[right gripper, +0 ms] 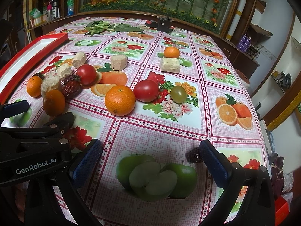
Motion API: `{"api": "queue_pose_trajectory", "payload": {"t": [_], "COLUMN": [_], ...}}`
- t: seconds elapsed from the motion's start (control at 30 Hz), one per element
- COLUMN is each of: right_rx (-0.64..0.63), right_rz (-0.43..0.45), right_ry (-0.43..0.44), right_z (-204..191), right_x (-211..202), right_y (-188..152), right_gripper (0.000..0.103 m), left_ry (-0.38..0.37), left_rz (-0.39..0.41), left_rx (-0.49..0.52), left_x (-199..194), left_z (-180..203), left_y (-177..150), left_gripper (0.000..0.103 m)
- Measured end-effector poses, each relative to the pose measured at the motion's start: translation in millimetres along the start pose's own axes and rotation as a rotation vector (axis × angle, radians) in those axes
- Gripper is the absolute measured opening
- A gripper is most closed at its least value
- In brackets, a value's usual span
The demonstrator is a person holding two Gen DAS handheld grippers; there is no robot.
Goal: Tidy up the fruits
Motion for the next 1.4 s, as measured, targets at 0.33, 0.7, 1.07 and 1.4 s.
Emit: {"api": "queue_pose_trajectory", "payload": {"t": [0.33, 0.7, 1.07, 1.4], "right_rx": [-0.039, -0.042, 0.035, 0.055], "right_rz": [-0.017, -0.06, -0.008, 0.029], "right_ry": [0.032, 0.051, 0.092, 0.186], "right_z": [-6.2, -6.4, 10.1, -0.7], "right_x": [1.5, -2.6, -33.1, -37.2], "right_y": [5.6, 3.9, 12.9, 36.9], "right_gripper": [0.103, 0.103, 0.103, 0.103], "left_ry": [-0.024, -0.059, -0.105, -0.126], "left_rz": [-0.078, -0.14, -0.127, -0.128], "left_rx": [0.067, 0.1, 0.137, 0.18], "left_x": [5.2, 0.7, -20.3, -30.8], "left_z": [0.8, -30.0, -66.9, -74.5], "left_y": [2.1, 5.3, 17.3, 17.0], "left_gripper": [0.103, 0.103, 0.103, 0.103]}}
Point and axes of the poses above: each gripper's, at about its wrist camera, not at the fingertips, and x roughly the way its jaws point, z to its right, y to its top, the point moved 8 cm from there along x, roughly the way its jaws point, and after that the axes turned 12 degrees about -x, right-handed, at the moved point
